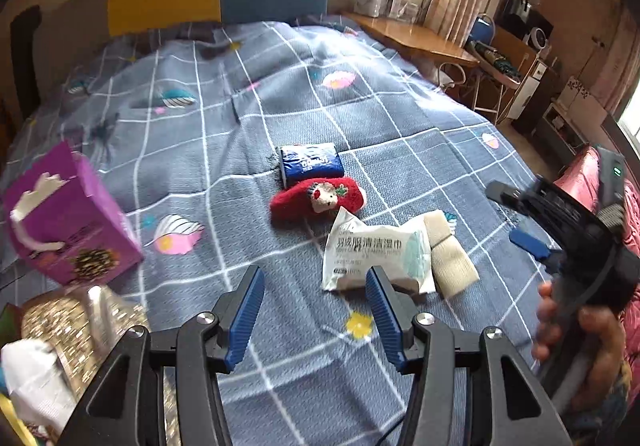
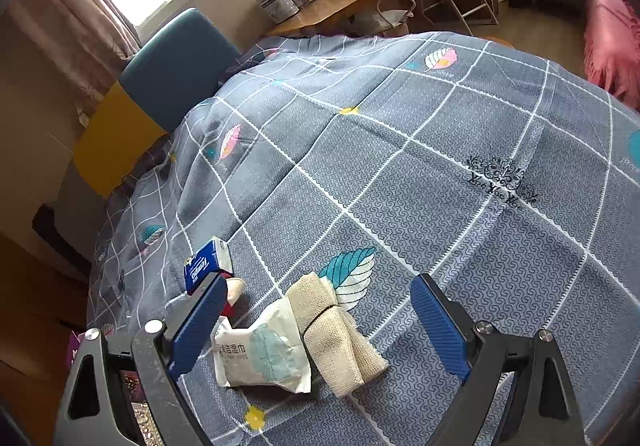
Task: Organize soft objects
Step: 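Lower the left gripper onto the red knit sock and grasp it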
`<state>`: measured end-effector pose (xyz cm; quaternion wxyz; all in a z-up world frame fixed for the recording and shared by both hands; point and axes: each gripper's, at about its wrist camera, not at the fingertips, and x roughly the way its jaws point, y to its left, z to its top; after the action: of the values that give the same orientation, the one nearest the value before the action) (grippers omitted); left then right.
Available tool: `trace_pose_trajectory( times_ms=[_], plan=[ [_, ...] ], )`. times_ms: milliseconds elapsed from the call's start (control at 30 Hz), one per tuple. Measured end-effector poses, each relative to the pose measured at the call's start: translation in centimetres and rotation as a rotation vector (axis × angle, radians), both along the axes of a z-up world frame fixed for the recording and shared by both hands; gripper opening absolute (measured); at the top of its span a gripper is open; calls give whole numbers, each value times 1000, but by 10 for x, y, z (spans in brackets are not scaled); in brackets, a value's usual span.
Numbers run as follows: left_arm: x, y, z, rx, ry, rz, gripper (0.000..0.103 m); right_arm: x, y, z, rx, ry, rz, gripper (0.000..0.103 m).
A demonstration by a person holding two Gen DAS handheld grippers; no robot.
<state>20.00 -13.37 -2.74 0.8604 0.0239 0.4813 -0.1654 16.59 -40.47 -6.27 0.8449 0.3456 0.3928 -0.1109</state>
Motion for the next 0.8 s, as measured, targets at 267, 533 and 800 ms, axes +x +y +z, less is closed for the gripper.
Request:
trace_pose_trajectory(
  times_ms=[267, 533, 800],
  plan=[
    [62, -34, -39, 82, 40, -31, 78, 4, 4, -5, 60, 3, 51, 93],
    [107, -61, -71, 100, 89, -77, 83, 5, 6, -6, 100, -1, 78, 94],
    [127, -56, -92, 20, 161, -55, 54, 9, 11, -10, 103, 14, 109, 94]
  ],
)
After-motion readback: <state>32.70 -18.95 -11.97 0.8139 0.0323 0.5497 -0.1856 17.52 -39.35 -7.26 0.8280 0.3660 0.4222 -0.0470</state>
